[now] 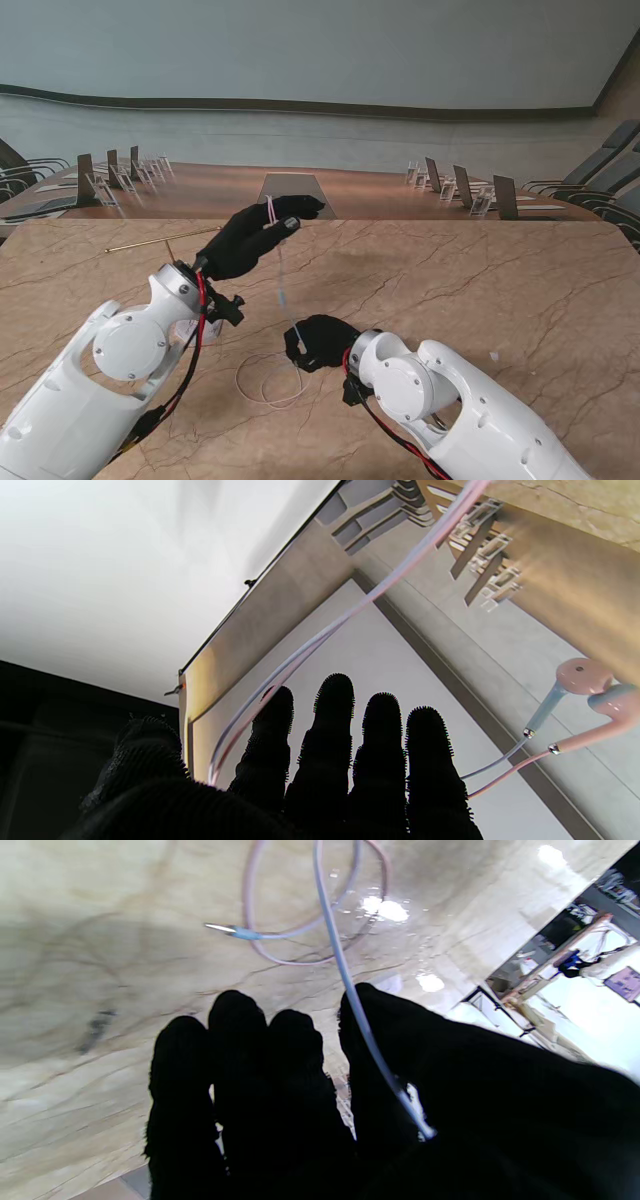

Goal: Take the wired earphone off the rack, coil the cable and place them on the table

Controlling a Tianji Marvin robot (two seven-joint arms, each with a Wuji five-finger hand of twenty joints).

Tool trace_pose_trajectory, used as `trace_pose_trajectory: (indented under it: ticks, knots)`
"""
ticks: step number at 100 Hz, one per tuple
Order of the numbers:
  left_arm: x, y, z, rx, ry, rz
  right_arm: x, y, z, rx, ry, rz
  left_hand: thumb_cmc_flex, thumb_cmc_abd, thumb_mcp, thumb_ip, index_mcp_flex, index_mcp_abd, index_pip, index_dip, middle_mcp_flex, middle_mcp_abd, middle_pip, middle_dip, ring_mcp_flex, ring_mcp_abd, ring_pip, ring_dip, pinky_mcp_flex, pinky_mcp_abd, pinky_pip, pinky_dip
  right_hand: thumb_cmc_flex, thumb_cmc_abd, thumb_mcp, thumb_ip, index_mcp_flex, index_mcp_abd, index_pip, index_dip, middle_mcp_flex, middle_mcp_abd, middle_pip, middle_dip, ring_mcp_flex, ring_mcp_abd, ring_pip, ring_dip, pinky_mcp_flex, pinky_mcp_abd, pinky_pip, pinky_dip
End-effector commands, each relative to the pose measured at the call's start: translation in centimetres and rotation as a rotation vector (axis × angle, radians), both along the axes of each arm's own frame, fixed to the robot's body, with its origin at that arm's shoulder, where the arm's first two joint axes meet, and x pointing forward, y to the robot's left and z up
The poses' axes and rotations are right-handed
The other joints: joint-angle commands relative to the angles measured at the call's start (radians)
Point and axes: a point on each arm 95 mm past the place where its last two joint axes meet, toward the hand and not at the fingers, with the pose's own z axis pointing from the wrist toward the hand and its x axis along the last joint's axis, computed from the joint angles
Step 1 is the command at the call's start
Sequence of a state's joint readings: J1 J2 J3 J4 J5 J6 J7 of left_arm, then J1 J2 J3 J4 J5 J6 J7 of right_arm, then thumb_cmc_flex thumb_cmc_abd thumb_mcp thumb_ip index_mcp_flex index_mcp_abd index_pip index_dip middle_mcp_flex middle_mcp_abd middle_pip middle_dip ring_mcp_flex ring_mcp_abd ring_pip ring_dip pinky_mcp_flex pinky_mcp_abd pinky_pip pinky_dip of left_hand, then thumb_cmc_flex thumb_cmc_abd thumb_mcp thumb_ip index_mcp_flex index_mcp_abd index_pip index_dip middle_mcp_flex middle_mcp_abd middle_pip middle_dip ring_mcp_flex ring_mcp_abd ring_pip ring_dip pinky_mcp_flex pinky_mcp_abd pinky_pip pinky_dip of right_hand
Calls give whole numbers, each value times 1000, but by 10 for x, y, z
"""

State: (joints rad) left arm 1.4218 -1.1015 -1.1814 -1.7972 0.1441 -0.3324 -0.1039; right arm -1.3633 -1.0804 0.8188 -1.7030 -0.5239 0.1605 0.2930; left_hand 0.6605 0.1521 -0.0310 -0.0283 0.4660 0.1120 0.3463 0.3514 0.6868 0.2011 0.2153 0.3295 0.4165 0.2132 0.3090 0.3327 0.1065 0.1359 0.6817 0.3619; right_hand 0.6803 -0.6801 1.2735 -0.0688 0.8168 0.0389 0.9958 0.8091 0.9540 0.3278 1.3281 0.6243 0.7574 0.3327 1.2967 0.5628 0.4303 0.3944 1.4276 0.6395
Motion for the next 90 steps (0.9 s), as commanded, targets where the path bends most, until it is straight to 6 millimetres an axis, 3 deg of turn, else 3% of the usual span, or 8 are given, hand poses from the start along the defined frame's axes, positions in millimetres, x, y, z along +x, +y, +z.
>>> trace_pose_trajectory:
  ticks: [1,25,52,81,90]
  knots:
    - [-5,-12,-1,-21,22,-24,-4,-11,-13,-18,22,-27,24,33,-11,-34,-2,-33,17,9,2,-11,-16,-15,-10,-34,-15,-20,-18,-35,-18,-18,178,-26,167,60,121,-272,322,206,18,123,43,15,71,70,71,12,8,-43,111,44]
    - [-9,-34,-11,-40,92,-61,3,-39,-29,-78,-8,-119,25,36,-12,-33,-20,-30,14,14,5,-12,-12,-14,-6,-15,-7,-19,-5,-37,-7,-13,179,-30,169,62,121,-273,325,206,22,127,46,18,75,74,78,10,11,-42,117,49]
    - [-13,-52,-22,-51,167,-95,22,-64,-33,-115,-68,-218,27,38,-11,-32,-57,-33,20,20,6,-10,-4,-7,-2,-10,0,-17,2,-35,3,-9,178,-30,170,62,118,-275,325,203,25,127,48,18,77,73,82,6,13,-42,121,51]
    - [-17,-73,-31,-113,237,-137,44,-78,-32,-131,-125,-287,48,42,-7,-32,-68,-30,39,27,42,-4,12,3,34,-6,24,-7,28,-31,38,7,178,-33,171,63,120,-276,326,199,28,128,47,16,79,76,85,0,15,-42,126,52]
    - [-19,-77,-33,-124,251,-146,49,-80,-32,-141,-136,-301,53,42,-7,-32,-66,-29,49,29,66,-6,26,10,44,13,33,-4,36,-23,50,13,177,-32,171,63,120,-276,326,198,28,128,48,16,80,77,86,-1,15,-41,126,52]
